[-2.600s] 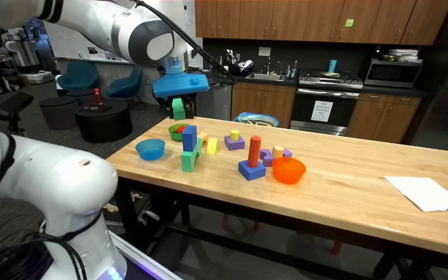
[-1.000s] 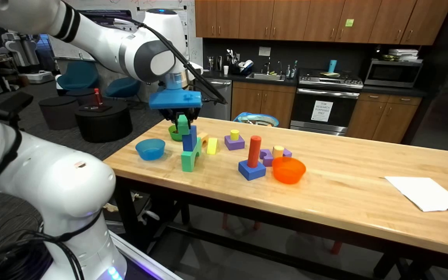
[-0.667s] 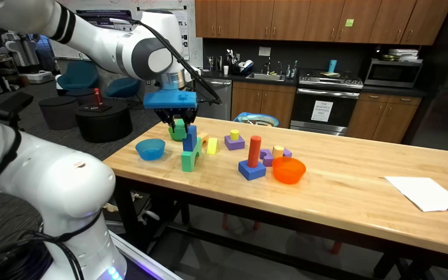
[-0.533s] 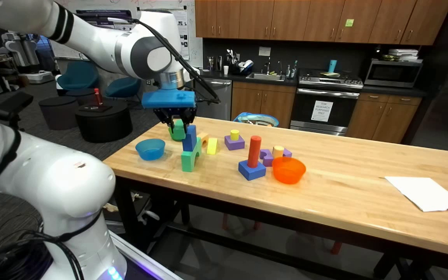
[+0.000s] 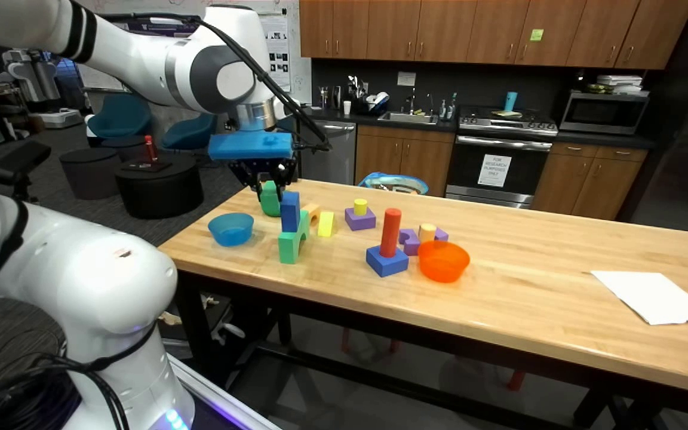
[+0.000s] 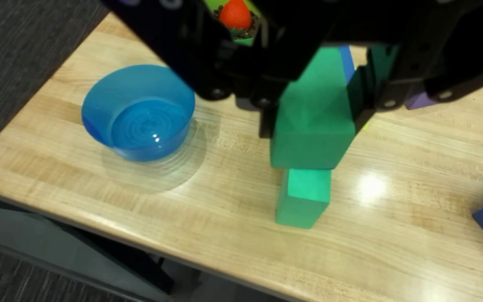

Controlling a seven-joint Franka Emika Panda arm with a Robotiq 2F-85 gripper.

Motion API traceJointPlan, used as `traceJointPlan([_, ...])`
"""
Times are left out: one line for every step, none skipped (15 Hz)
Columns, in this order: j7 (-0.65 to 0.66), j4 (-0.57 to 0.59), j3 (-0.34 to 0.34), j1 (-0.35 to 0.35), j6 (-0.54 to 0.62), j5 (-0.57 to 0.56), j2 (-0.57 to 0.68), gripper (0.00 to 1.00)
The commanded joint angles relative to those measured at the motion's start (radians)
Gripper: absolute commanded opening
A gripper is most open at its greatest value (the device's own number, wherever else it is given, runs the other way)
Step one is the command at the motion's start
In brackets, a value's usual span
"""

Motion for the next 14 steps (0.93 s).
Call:
traceJointPlan([0.028,0.02,0.014,0.012,-0.035,-0.016,-0.028,0.16])
traceJointPlan([0.03,0.025,0.017,0.015,-0.037,-0.015,-0.029,0.16])
traceJointPlan([0.032,0.033,0.021,0.018,-0.042,-0.015,-0.027,0.16])
traceJointPlan([0.035,0.039,0.025,0.021,-0.044,-0.015,-0.025,0.16])
traceJointPlan([0.037,0.047,0.027,0.024,-0.045,-0.016,-0.019,0.16])
traceJointPlan([0.037,0.056,0.028,0.028,-0.047,-0.015,-0.01,0.16])
traceJointPlan([0.038,0.067,0.03,0.03,-0.048,-0.016,0.001,0.16])
traceJointPlan([0.036,0.075,0.029,0.032,-0.051,-0.014,0.008,0.16])
traceJointPlan([0.036,0.085,0.029,0.035,-0.053,-0.014,0.017,0.16])
traceJointPlan([0.034,0.093,0.028,0.037,-0.053,-0.014,0.028,0.16])
traceJointPlan([0.034,0.102,0.028,0.038,-0.053,-0.015,0.038,0.16])
traceJointPlan([0.031,0.111,0.025,0.039,-0.052,-0.015,0.051,0.16])
traceJointPlan([0.029,0.119,0.023,0.04,-0.053,-0.014,0.063,0.16])
traceJointPlan([0.027,0.128,0.021,0.039,-0.051,-0.013,0.079,0.16])
